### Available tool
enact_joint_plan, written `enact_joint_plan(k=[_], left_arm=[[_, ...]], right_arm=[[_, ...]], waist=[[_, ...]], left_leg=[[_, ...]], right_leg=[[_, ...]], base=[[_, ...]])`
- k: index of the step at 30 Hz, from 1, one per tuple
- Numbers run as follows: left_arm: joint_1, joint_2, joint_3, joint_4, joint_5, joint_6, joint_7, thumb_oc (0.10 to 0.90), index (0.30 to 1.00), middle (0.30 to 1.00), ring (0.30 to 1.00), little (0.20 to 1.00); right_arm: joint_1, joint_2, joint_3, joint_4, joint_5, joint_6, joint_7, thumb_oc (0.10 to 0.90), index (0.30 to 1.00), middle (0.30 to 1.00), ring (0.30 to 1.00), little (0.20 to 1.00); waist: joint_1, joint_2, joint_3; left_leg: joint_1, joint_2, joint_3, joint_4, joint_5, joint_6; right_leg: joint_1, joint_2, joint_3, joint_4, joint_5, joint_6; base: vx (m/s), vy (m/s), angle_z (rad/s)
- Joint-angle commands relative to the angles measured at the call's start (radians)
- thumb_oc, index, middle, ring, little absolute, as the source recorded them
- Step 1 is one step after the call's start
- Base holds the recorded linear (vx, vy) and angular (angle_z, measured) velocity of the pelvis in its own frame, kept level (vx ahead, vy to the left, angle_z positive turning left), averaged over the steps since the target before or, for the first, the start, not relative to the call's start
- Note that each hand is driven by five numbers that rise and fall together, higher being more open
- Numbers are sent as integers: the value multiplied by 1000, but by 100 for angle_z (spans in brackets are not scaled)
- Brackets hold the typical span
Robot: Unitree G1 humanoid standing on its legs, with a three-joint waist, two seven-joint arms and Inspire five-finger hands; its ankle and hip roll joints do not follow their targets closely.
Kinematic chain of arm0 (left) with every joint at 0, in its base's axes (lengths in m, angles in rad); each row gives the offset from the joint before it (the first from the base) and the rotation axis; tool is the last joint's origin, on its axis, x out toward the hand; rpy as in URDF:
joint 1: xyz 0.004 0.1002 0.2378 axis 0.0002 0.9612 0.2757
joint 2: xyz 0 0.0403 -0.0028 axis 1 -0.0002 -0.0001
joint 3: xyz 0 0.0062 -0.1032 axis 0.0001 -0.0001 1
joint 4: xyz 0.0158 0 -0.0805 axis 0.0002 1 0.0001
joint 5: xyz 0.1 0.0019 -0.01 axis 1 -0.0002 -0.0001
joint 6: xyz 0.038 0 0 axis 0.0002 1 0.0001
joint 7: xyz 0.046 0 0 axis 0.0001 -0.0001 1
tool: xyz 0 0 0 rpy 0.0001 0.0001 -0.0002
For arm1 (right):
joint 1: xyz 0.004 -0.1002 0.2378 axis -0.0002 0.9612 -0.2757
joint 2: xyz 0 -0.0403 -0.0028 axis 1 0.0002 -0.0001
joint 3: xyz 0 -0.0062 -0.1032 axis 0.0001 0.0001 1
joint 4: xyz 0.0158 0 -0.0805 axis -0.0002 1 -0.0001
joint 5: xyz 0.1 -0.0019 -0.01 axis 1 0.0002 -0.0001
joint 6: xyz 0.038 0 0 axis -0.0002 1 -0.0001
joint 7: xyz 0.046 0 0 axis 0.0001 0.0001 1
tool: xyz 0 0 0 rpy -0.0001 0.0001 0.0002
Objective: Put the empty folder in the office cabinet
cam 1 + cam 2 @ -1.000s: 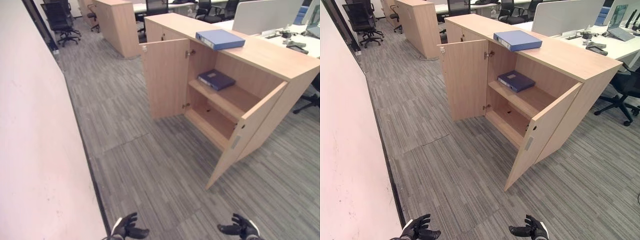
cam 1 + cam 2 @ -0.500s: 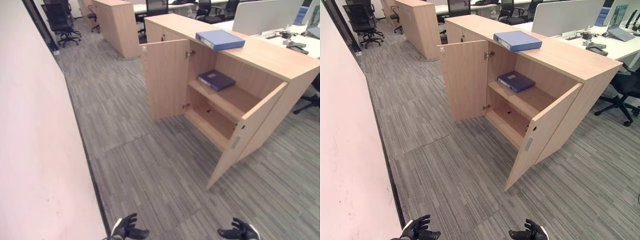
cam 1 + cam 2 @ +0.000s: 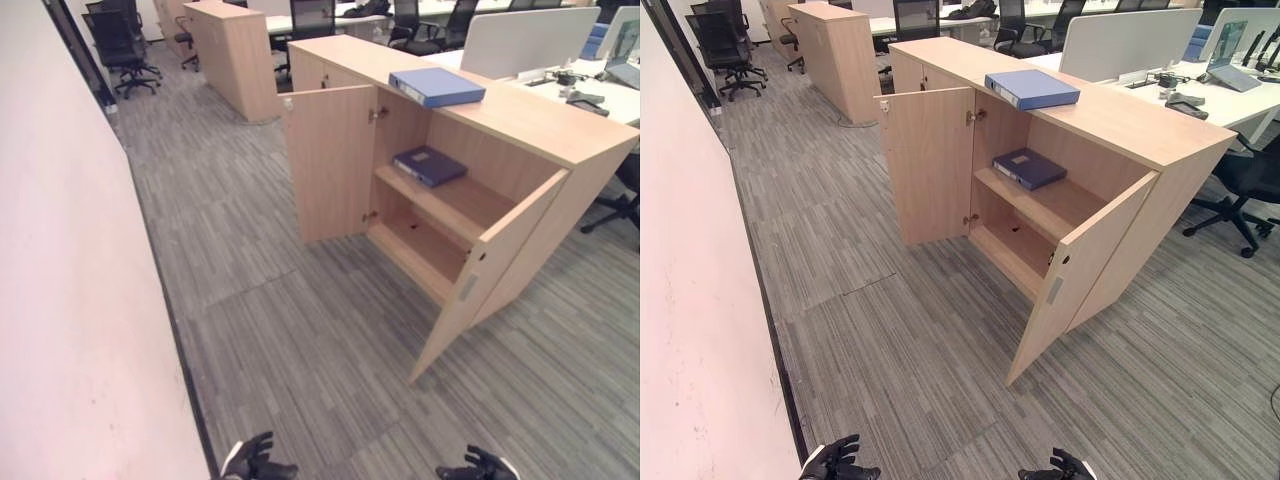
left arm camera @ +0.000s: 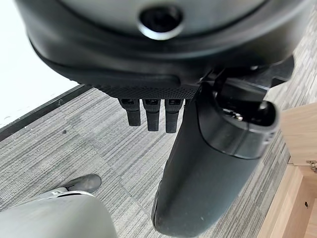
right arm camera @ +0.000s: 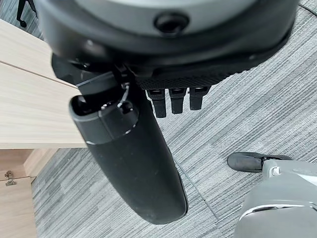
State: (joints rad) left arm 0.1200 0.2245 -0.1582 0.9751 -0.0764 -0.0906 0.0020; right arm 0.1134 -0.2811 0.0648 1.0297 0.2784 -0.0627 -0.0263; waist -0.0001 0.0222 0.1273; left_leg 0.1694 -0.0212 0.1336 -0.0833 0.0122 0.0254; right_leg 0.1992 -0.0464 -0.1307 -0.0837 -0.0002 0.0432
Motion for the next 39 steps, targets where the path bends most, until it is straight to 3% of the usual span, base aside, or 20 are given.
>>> enact_joint_plan(k=[1, 12, 18, 21, 22, 23, 24, 25, 28, 31, 35, 39], left_arm=[[-72, 47, 8, 4, -31, -42, -7, 800, 900, 900, 900, 900], [-88, 53, 5, 3, -43, -39, -9, 800, 900, 900, 900, 900], [-91, 56, 11, 11, -66, -34, -11, 800, 900, 900, 900, 900], [-103, 62, 5, 1, -78, -33, -10, 800, 900, 900, 900, 900], [-107, 70, 4, -18, -84, -32, -17, 800, 900, 900, 900, 900], [-107, 73, 2, -28, -89, -31, -15, 800, 900, 900, 900, 900], [-108, 73, 2, -28, -89, -31, -15, 800, 900, 900, 900, 900], [-114, 73, -1, -27, -94, -28, -14, 800, 900, 900, 900, 900], [-115, 78, -2, -30, -92, -26, -13, 800, 900, 900, 900, 900], [-122, 83, -5, -39, -102, -25, -7, 800, 900, 900, 900, 900], [-140, 85, 4, -16, -113, -28, 8, 800, 900, 900, 900, 900], [-128, 81, 18, 12, -120, -31, 16, 800, 900, 900, 900, 900]], right_arm=[[-73, -32, 17, 35, 3, -40, 2, 800, 900, 900, 900, 900], [-64, -32, 5, 44, 21, -35, 5, 800, 900, 900, 900, 900], [-66, -39, 13, 44, 15, -38, 5, 800, 900, 900, 900, 900], [-80, -46, 12, 40, 24, -40, 3, 800, 900, 900, 900, 900], [-81, -55, 6, 24, 30, -43, 4, 800, 900, 900, 900, 900], [-84, -65, 4, 20, 33, -45, 2, 800, 900, 900, 900, 900], [-84, -65, 4, 20, 33, -45, 2, 800, 900, 900, 900, 900], [-83, -73, -3, 21, 36, -38, -1, 800, 900, 900, 900, 900], [-81, -79, -7, 12, 39, -34, -2, 800, 900, 900, 900, 900], [-87, -87, 1, 11, 43, -38, -5, 800, 900, 900, 900, 900], [-100, -76, 14, 28, 52, -36, -11, 800, 900, 900, 900, 900], [-104, -69, 27, 43, 47, -33, -10, 800, 900, 900, 900, 900]], waist=[[4, -18, -16], [-11, -8, -5], [-8, 2, 19], [-9, -4, 44], [-9, -12, 62], [-3, -20, 86], [-6, -18, 85], [2, -18, 100], [16, -23, 102], [47, -4, 123], [74, 3, 149], [93, 10, 138]], left_leg=[[18, 105, 19, -4, -42, -104], [-3, 118, 7, -4, -29, -116], [-21, 163, 4, 43, -17, -137], [-85, 181, -8, 137, -22, -148], [-149, 196, -13, 275, -26, -159], [-216, 212, -17, 411, 32, -156], [-224, 215, -22, 420, 28, -157], [-292, 246, -9, 441, 100, -144], [-347, 262, -6, 391, 108, -135], [-414, 280, -62, 271, 178, -152], [-474, 309, -114, 131, 181, -164], [-481, 340, -165, 89, 188, -181]], right_leg=[[-23, -91, 30, 14, -26, 105], [-47, -72, 48, 40, -44, 89], [-62, -36, 42, 70, -71, 62], [-85, -31, 39, 97, -80, 50], [-90, -25, 38, 121, -97, 30], [-73, -21, 40, 138, -111, 8], [-75, -18, 37, 140, -112, 6], [-55, -14, 31, 160, -140, -4], [-38, -19, 41, 187, -175, -2], [-18, -2, 60, 250, -236, -1], [14, 5, 110, 377, -359, 0], [41, -4, 163, 407, -412, 12]], base=[[-1, -34, 2], [-7, -46, 6], [31, -141, 1], [-65, -110, 3], [2, -200, -1], [-3, -203, 7], [119, -127, 16], [152, -12, 19], [182, 37, 10], [214, 83, 6], [376, 155, 0], [303, 186, -45]])
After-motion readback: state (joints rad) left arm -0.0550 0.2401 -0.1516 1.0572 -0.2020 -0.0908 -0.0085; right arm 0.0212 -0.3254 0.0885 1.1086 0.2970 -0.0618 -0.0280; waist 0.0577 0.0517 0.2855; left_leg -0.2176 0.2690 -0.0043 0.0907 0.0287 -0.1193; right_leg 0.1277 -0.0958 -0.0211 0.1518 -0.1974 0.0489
